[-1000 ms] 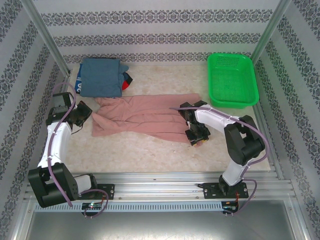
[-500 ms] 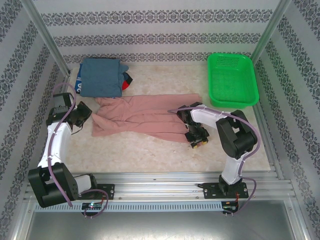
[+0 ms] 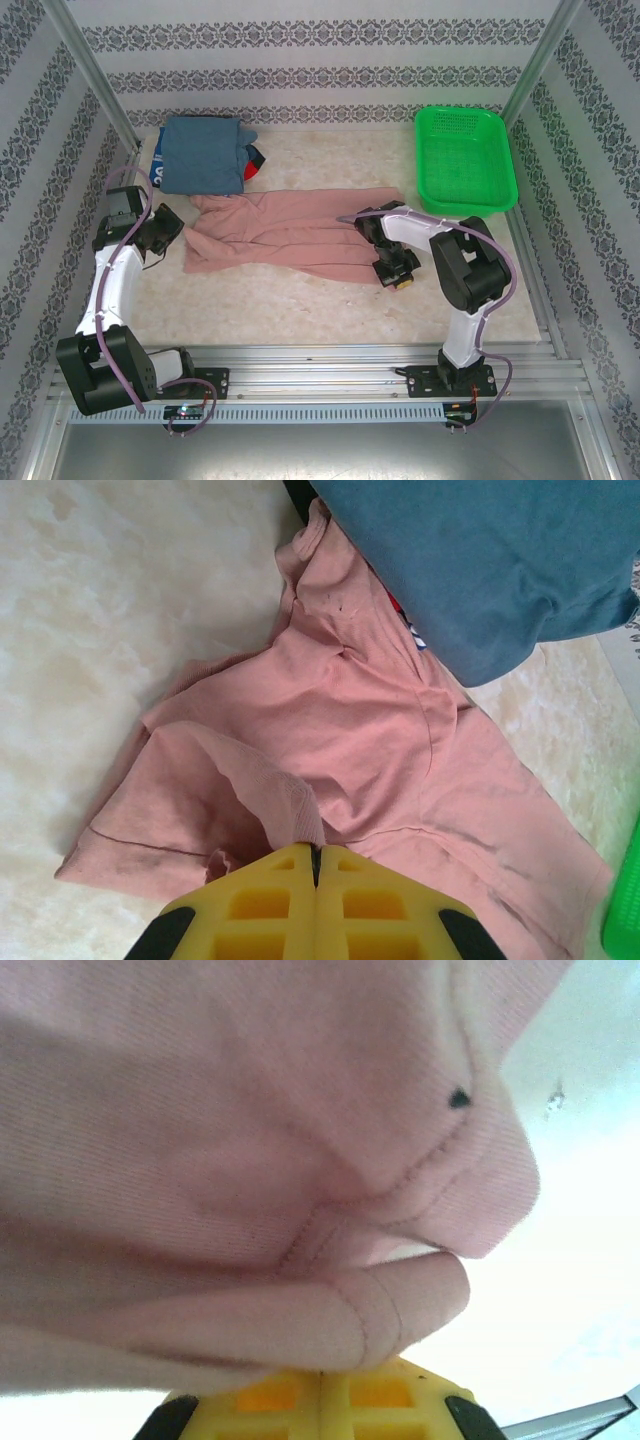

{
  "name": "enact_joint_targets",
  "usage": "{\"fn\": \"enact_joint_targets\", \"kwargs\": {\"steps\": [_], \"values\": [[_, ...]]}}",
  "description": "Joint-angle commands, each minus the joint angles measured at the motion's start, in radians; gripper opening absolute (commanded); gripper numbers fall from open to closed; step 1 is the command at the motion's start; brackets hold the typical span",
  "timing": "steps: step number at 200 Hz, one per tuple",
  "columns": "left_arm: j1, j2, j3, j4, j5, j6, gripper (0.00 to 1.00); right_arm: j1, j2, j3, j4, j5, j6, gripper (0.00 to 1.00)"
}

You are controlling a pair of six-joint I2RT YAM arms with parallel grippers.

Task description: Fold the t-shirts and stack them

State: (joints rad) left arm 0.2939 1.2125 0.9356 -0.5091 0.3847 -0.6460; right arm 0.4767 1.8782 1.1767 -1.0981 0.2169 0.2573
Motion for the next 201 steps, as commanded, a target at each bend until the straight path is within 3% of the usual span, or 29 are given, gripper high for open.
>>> {"fn": "enact_joint_targets", "kwargs": {"steps": [1, 41, 112, 156, 201], "values": [[-0.001, -0.009, 0.037, 0.002, -0.015, 0.033, 0.00, -0.017, -0.049, 0.012, -0.047, 0.034, -0.013, 0.00], [0.003, -0.011, 0.038, 0.009, -0.009, 0.026, 0.00, -0.031, -0.087, 0.008, -0.050, -0.005, -0.005, 0.00], [0.005, -0.028, 0.111, -0.040, -0.009, 0.036, 0.00, -0.078, -0.296, 0.065, -0.139, -0.069, -0.050, 0.00], [0.013, -0.077, 0.230, -0.146, -0.031, 0.057, 0.00, -0.103, -0.449, 0.122, -0.184, -0.088, -0.156, 0.00], [0.025, -0.114, 0.312, -0.216, -0.115, 0.052, 0.00, -0.124, -0.471, 0.160, -0.198, -0.033, -0.275, 0.00]]}}
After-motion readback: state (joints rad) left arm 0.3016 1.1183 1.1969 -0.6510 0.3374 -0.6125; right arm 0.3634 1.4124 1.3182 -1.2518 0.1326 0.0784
